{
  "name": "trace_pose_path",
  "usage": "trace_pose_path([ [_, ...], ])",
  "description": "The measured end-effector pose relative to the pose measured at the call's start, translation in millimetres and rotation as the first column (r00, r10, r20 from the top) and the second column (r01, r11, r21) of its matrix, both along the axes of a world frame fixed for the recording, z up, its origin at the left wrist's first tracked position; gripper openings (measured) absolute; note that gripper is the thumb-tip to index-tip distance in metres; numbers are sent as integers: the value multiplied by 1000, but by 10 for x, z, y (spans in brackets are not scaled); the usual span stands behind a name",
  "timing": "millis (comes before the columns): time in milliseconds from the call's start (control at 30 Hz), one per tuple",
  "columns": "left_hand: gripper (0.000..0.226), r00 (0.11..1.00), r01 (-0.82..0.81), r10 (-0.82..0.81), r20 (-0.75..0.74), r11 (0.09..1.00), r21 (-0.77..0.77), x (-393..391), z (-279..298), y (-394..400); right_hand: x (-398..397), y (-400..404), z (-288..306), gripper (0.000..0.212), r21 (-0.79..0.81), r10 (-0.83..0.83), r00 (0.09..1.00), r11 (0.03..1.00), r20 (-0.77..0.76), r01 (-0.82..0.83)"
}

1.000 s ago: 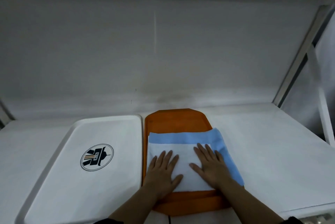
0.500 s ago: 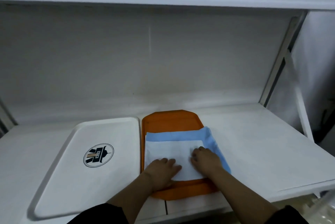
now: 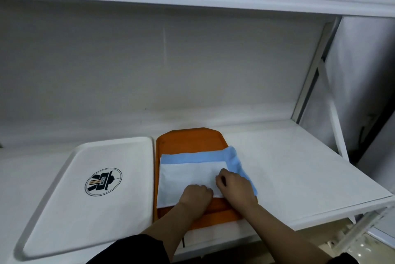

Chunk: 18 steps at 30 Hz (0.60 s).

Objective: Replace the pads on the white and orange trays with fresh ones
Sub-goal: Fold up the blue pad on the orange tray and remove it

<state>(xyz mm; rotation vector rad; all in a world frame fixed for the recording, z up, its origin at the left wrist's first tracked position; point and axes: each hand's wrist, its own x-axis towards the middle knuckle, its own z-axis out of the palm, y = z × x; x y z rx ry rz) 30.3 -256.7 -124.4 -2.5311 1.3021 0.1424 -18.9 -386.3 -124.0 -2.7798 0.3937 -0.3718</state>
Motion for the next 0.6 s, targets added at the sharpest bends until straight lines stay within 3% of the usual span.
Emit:
trace_pose_path([
  [200,27,967,-253,249,-47,942,-221,156,99,-29,-44,24,33,36,-11,-16,998,1000,57,17],
  [300,29,953,-304,292,-87,891,-337,194,129,-18,-31,107,13,42,189,-57,998,980,1,56],
  [367,29,949,-316,291,-123,865,-390,182,126,-17,14,179,16,37,505,-111,994,857,-20,106],
  [433,28,952,-305,281,-121,850,-430,147,147,-31,84,247,36,28,807,-151,988,582,-10,97],
  [500,29,962,-271,259,-90,854,-444,93,180,-54,163,302,38,31,921,-194,981,386,20,58],
  [600,30,969,-244,232,-85,850,-467,28,216,-89,243,350,40,28,936,-296,953,350,59,51],
])
